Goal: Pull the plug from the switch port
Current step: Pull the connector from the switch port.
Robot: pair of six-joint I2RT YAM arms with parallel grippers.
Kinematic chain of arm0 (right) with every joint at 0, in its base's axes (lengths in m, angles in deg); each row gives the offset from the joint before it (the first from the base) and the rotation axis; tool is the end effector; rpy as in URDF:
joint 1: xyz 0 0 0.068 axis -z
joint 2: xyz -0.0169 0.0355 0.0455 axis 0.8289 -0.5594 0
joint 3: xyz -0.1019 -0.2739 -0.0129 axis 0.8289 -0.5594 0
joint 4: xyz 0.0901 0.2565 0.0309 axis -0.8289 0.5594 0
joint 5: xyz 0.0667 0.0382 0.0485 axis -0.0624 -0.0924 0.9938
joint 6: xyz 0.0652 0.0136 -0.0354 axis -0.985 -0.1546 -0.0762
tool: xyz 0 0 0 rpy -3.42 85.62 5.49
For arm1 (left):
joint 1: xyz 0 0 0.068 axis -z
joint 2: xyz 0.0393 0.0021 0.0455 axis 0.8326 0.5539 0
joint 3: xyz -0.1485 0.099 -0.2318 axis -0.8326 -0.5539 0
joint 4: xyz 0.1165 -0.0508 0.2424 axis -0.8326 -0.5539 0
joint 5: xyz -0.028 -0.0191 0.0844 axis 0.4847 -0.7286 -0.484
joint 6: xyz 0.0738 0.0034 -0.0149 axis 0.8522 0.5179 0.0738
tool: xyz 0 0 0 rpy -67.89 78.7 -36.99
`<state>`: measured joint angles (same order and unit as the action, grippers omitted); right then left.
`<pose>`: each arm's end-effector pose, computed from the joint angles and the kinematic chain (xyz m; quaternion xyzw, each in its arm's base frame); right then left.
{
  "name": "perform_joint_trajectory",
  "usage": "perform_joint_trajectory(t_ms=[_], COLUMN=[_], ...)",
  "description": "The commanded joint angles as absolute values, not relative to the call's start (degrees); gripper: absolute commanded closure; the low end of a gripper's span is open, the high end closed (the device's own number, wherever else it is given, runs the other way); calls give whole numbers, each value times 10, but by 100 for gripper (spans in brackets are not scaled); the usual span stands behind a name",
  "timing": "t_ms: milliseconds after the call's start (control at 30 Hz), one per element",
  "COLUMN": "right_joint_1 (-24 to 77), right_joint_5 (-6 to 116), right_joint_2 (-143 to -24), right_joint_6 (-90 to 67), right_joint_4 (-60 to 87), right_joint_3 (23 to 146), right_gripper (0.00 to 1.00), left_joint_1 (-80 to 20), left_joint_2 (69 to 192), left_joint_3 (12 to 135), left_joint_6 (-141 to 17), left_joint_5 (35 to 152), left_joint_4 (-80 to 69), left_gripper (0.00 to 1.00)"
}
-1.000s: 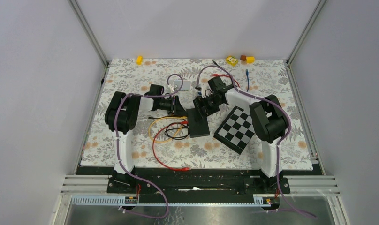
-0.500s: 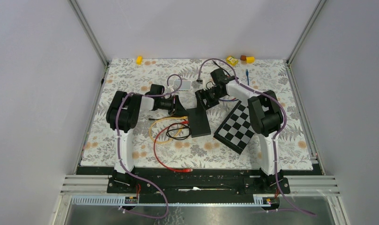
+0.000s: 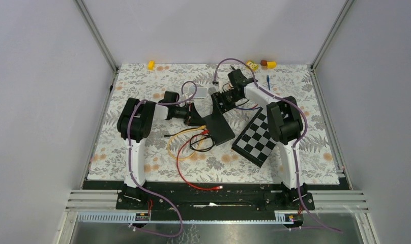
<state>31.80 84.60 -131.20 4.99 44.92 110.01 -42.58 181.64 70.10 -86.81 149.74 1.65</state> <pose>0.4552 0.2471 0.1621 -0.3487 0.8485 0.3402 0.2066 0.4177 -0.1616 0.0759 0.0295 0.8129 -0.5789 0.0574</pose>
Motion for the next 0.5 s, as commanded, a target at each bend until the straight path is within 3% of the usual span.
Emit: perform_joint_trajectory(t_ms=[0,167,333,467], right_joint_1=[291,293,295,295], right_joint_5=[948,874,799,781], right_joint_2=[-1314,-1299,-1253,-1222], right_joint_6=[52,49,59,63], right_joint_4=[444,443,428,419], right_joint_3=[1146,1138,1083,1029], right_gripper=[20,13,7,6], left_joint_1=[-400,-411,-420,-419], left_joint_2=[1850,1846,1826,1819], left_joint_3=[734,736,721,705], left_joint_6=[-853,-862,-816,-782], left_joint_5=[1396,1396,1392,1400], left_joint_4=[74,81,45,23], left_gripper=[74,69,56,51])
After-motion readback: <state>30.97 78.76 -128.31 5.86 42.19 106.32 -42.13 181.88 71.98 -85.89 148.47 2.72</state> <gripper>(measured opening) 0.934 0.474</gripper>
